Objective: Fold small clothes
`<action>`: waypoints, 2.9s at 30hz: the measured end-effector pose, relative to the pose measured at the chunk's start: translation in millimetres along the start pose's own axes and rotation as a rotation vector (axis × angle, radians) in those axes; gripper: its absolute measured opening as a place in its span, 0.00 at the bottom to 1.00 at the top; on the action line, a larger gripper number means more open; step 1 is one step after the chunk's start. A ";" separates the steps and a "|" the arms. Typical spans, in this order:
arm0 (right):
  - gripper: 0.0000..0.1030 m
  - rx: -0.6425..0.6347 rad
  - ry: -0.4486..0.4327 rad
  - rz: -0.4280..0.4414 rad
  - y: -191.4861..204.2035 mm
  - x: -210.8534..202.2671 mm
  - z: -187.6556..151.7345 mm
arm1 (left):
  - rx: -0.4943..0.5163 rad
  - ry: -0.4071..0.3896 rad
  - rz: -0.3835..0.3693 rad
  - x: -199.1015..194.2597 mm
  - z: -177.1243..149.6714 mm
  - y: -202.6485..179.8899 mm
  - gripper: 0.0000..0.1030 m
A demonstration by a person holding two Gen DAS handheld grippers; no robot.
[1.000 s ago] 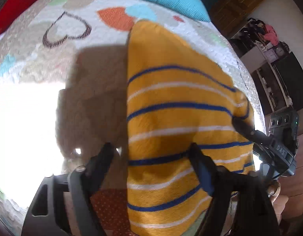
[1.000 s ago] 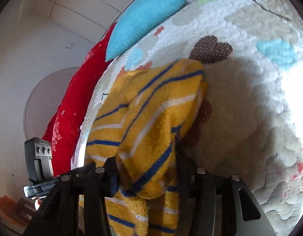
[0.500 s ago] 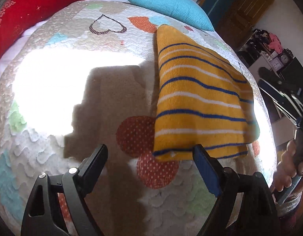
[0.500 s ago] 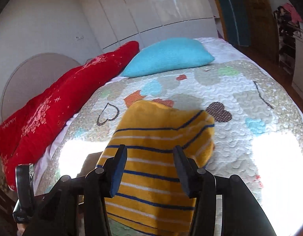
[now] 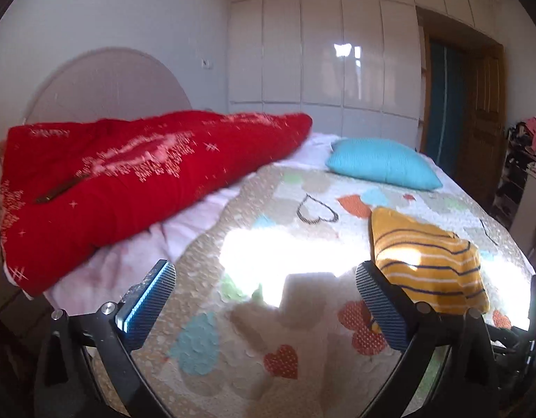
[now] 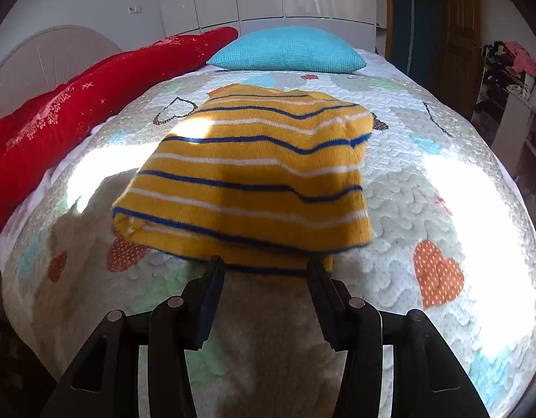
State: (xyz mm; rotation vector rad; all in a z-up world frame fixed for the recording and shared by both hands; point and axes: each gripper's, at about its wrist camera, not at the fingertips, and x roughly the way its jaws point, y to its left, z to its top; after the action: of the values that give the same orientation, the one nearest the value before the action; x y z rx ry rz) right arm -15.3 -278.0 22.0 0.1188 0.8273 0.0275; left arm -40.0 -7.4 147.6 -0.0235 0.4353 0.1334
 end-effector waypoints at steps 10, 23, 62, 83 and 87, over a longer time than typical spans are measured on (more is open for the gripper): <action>0.69 0.124 -0.062 0.028 -3.6 -69.0 -29.3 | 0.047 0.072 -0.167 -29.9 -10.8 -21.9 1.00; 0.70 0.107 0.016 -0.083 -5.2 -50.2 -42.6 | 0.100 0.396 -0.228 1.3 -72.8 -59.5 1.00; 0.76 0.114 0.064 -0.093 -1.5 -37.3 -53.9 | 0.162 0.520 -0.261 11.9 -99.1 -78.4 1.00; 0.77 0.121 0.070 -0.094 -3.8 -35.6 -56.3 | 0.165 0.564 -0.275 16.9 -106.6 -80.0 1.00; 0.77 0.121 0.071 -0.094 -4.0 -35.5 -56.6 | 0.165 0.571 -0.277 17.7 -108.5 -80.5 1.00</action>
State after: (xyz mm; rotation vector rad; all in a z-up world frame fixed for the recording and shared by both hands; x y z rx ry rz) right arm -81.0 -279.1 9.6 0.1937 0.9043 -0.1080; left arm -58.8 -90.6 41.3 0.0422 1.0063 -0.1895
